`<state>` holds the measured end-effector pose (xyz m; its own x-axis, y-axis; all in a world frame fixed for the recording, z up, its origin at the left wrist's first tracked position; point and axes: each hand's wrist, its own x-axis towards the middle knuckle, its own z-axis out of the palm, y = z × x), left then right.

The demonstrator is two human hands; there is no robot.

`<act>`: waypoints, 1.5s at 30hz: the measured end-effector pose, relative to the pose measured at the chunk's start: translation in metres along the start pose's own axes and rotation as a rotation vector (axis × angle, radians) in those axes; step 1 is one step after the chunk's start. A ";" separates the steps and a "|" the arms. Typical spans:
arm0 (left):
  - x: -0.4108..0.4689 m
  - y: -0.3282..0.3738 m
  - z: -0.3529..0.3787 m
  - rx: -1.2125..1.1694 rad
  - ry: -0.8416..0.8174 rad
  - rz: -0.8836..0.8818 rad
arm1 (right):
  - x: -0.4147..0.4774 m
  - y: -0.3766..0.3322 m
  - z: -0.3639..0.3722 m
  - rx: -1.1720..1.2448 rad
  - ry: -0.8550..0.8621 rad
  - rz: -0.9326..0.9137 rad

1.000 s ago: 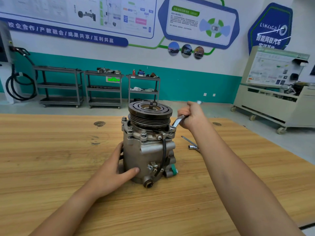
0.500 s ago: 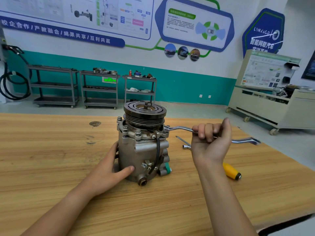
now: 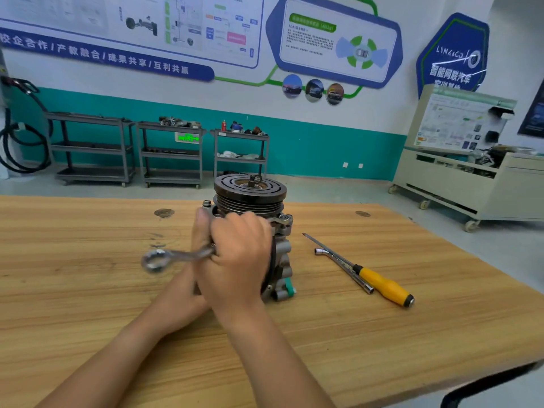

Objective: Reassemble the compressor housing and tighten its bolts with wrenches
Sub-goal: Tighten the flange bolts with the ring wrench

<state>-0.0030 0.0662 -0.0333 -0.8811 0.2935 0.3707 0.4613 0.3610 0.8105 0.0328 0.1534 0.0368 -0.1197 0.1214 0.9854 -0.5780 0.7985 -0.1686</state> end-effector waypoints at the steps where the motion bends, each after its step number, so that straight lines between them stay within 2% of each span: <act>1: -0.001 0.003 0.001 -0.015 0.025 0.055 | 0.002 -0.003 0.007 -0.081 -0.021 0.016; 3: -0.002 0.002 0.001 -0.032 0.016 0.082 | 0.010 -0.002 0.011 -0.130 -0.021 -0.002; 4: 0.000 -0.001 0.000 -0.020 -0.013 0.062 | 0.017 -0.003 0.008 -0.068 0.004 -0.002; 6: 0.005 -0.007 -0.003 0.016 -0.053 -0.014 | 0.040 -0.009 -0.010 0.283 0.066 0.127; 8: 0.007 -0.014 -0.004 0.005 -0.071 -0.034 | 0.073 -0.015 -0.035 0.753 0.158 0.366; 9: 0.007 -0.014 -0.004 0.002 -0.075 -0.031 | 0.090 -0.011 -0.049 0.911 0.217 0.463; 13: 0.007 -0.013 -0.004 0.018 -0.063 -0.039 | 0.146 0.035 -0.090 1.224 0.290 0.757; 17: 0.007 -0.011 -0.003 0.012 -0.065 -0.043 | 0.143 0.086 -0.081 1.257 0.273 1.203; 20: 0.007 -0.011 -0.004 0.021 -0.066 -0.051 | 0.127 0.109 -0.060 1.284 0.321 1.402; 27: 0.008 -0.013 -0.005 0.048 -0.065 -0.056 | 0.110 0.132 -0.035 1.216 0.301 1.583; 33: 0.007 -0.013 -0.005 0.042 -0.065 -0.059 | 0.108 0.142 -0.018 1.201 0.073 1.721; 35: 0.007 -0.013 -0.005 0.036 -0.064 -0.059 | 0.101 0.148 -0.017 1.246 0.066 1.779; 37: 0.007 -0.013 -0.005 0.030 -0.070 -0.066 | 0.092 0.154 -0.019 1.297 0.136 1.821; 40: 0.007 -0.014 -0.005 0.028 -0.067 -0.062 | 0.072 0.160 -0.026 1.400 0.351 1.870; 42: 0.008 -0.014 -0.005 0.025 -0.068 -0.057 | 0.057 0.161 -0.031 1.444 0.501 1.866; 45: 0.008 -0.014 -0.004 0.021 -0.067 -0.056 | 0.047 0.157 -0.040 1.409 0.609 1.821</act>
<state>-0.0174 0.0598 -0.0398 -0.8969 0.3305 0.2938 0.4145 0.3969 0.8190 -0.0311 0.3082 0.0578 -0.9283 0.2583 -0.2674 -0.2158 -0.9601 -0.1781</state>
